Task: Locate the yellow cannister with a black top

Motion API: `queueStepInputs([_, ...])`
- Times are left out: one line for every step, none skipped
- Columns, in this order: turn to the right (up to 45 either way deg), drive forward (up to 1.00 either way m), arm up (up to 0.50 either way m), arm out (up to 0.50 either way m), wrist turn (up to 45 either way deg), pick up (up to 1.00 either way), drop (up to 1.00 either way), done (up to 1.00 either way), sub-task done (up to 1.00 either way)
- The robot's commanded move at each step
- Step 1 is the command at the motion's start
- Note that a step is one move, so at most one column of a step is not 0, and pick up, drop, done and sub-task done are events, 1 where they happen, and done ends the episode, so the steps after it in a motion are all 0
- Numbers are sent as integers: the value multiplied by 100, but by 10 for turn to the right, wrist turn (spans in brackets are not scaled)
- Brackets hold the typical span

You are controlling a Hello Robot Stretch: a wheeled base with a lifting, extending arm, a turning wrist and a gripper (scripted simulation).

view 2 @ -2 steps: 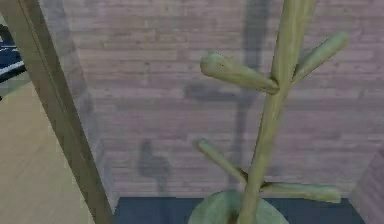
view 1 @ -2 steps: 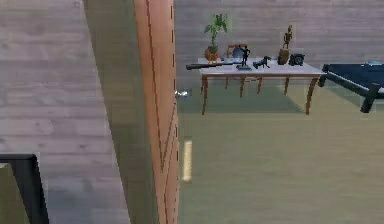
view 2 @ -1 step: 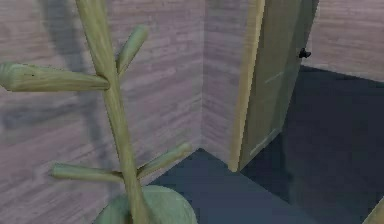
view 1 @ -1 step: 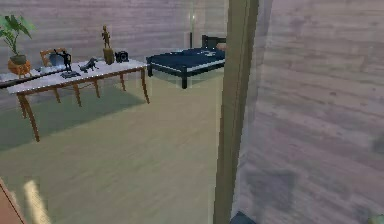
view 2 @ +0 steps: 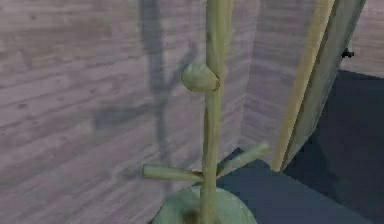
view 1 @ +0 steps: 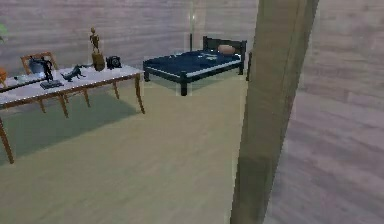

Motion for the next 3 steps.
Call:
queueStepInputs([-420,0,0,0,0,0,0,0,0])
queueStepInputs([0,45,0,0,0,0,0,0,0])
queueStepInputs([270,0,0,0,0,0,0,0,0])
